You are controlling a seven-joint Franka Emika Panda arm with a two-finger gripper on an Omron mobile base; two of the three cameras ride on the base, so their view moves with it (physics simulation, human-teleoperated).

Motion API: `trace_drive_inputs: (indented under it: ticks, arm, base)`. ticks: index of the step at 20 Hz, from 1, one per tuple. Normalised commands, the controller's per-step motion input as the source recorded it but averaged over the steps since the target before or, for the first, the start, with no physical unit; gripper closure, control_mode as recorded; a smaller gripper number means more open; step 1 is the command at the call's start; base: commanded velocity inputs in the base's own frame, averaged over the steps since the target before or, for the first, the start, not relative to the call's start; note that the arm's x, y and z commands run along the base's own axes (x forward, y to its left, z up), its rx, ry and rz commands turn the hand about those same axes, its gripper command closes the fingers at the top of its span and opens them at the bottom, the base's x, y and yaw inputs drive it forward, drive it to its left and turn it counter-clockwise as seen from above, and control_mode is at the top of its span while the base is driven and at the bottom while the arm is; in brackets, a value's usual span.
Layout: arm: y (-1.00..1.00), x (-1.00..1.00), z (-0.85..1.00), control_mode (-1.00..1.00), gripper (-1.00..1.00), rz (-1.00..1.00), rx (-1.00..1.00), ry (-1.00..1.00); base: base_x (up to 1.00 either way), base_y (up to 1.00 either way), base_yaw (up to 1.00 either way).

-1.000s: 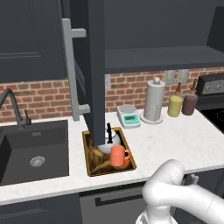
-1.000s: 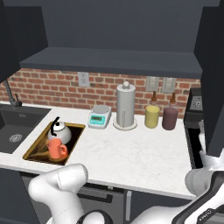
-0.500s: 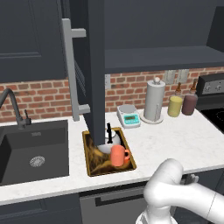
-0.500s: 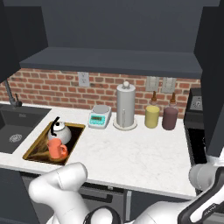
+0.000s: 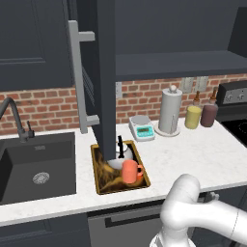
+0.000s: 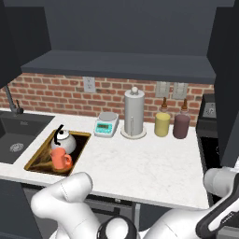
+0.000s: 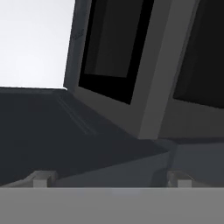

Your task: Pick the kettle from the counter and place it on the tray. Then pick the mug from the cabinet and place it on the tray. Then close the cabinet doors.

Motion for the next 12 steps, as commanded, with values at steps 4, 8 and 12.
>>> trace_drive_inputs:
  ticks: [4,8,12]
  arm:
    - [-0.09,0.01,0.19,-1.0,-1.0,0.0,0.02,-0.06]
    - [-0.16,0.0,0.26,-1.0,-1.0,0.0,0.03,-0.07]
    - [-0.06,0.0,0.33,-1.0,-1.0,0.0,0.0,-0.03]
  base:
    - [0.0,0.0,0.0]
    - [0.0,0.0,0.0]
    - [0.0,0.0,0.0]
